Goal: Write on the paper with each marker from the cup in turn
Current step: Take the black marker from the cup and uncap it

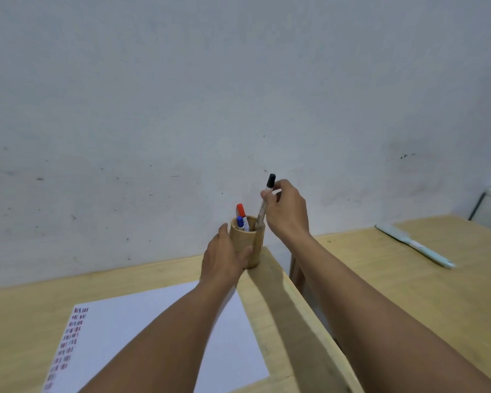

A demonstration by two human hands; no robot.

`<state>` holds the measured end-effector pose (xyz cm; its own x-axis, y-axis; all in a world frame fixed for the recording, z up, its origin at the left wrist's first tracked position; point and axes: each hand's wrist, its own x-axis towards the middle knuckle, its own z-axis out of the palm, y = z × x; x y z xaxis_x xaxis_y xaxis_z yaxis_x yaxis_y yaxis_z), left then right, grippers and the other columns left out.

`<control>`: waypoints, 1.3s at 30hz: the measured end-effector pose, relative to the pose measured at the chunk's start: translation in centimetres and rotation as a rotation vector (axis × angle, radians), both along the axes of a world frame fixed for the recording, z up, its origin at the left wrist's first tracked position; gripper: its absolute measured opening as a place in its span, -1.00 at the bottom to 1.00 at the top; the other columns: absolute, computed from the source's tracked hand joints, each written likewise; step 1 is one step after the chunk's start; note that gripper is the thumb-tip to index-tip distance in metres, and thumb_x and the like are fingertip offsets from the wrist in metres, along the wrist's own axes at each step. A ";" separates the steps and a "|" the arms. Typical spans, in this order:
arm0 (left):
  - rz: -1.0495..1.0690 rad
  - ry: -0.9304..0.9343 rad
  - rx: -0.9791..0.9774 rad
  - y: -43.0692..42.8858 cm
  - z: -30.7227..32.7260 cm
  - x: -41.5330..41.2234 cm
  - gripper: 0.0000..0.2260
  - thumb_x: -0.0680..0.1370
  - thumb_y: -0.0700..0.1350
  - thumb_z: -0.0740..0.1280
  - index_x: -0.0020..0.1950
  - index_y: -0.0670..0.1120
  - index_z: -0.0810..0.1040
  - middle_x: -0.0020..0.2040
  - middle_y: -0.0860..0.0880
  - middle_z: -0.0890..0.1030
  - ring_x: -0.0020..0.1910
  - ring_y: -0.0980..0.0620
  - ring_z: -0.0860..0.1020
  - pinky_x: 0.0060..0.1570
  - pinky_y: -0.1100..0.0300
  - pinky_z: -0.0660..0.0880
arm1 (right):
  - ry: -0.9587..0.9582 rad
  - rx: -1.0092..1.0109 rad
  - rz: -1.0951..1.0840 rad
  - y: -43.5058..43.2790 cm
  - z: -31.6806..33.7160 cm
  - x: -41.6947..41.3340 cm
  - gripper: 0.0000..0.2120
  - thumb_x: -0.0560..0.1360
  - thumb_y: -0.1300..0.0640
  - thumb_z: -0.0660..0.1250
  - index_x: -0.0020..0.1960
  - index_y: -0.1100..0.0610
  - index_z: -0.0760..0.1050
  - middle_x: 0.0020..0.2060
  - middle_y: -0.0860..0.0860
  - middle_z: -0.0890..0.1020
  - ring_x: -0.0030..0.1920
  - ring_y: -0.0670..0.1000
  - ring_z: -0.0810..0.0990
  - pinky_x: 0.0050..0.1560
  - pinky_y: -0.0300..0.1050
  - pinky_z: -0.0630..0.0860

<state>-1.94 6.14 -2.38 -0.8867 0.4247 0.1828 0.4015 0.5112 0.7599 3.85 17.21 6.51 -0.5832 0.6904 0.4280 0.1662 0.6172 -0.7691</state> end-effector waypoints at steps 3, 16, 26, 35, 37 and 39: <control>0.019 0.012 0.015 -1.5 1.6 0.5 -0.27 0.52 0.06 0.43 0.59 -0.08 0.18 0.46 -0.11 0.45 0.42 -0.12 0.43 0.27 0.02 0.43 | 0.009 0.016 0.034 -1.0 1.4 1.1 -0.83 0.68 0.07 0.21 0.22 0.09 0.47 -0.23 0.00 0.64 -0.22 0.02 0.63 -0.16 0.04 0.58; -0.025 0.043 0.410 -12.1 10.2 5.7 -0.75 0.55 0.22 0.31 -0.21 0.19 0.71 -0.18 0.06 0.73 -0.16 0.07 0.68 0.00 0.16 0.58 | -0.113 0.275 0.207 -9.7 1.9 6.3 -0.97 0.61 0.14 0.26 0.04 0.07 0.43 -0.22 0.05 0.71 -0.28 0.07 0.70 -0.14 0.03 0.63; 0.011 -0.035 0.545 -17.8 9.8 7.3 -0.90 0.53 -0.09 0.42 -0.13 0.00 0.74 -0.18 -0.02 0.74 -0.10 -0.02 0.71 0.07 -0.03 0.63 | 0.166 -0.258 0.284 -16.8 0.3 7.5 -0.90 0.56 0.20 0.30 0.07 0.16 0.47 -0.17 0.06 0.72 -0.44 0.00 0.66 -0.29 0.02 0.63; 0.007 -0.057 0.528 -22.2 7.7 6.1 -0.87 0.57 -0.15 0.39 -0.06 -0.13 0.73 -0.16 -0.10 0.73 -0.16 0.00 0.68 0.03 0.02 0.66 | 0.227 -1.041 0.529 -21.1 -1.4 6.2 -0.85 0.57 0.13 0.40 -0.15 0.14 0.56 -0.40 -0.03 0.49 -0.50 -0.12 0.34 -0.55 -0.31 0.31; 0.017 -0.052 0.509 -23.1 7.7 5.7 -0.84 0.58 -0.15 0.38 -0.06 -0.18 0.74 -0.24 -0.09 0.71 -0.24 0.03 0.64 0.00 0.04 0.67 | 0.245 -1.046 0.566 -22.0 -1.6 5.9 -0.86 0.58 0.17 0.37 -0.15 0.17 0.56 -0.38 -0.02 0.55 -0.48 -0.13 0.40 -0.52 -0.33 0.38; 0.030 -0.054 0.501 -23.9 7.8 5.5 -0.82 0.59 -0.16 0.37 -0.10 -0.19 0.73 -0.28 -0.07 0.68 -0.27 0.03 0.62 -0.02 0.05 0.68 | 0.271 -1.037 0.575 -23.0 -1.6 5.7 -0.85 0.59 0.20 0.36 -0.16 0.20 0.58 -0.41 0.00 0.59 -0.47 -0.12 0.46 -0.47 -0.33 0.45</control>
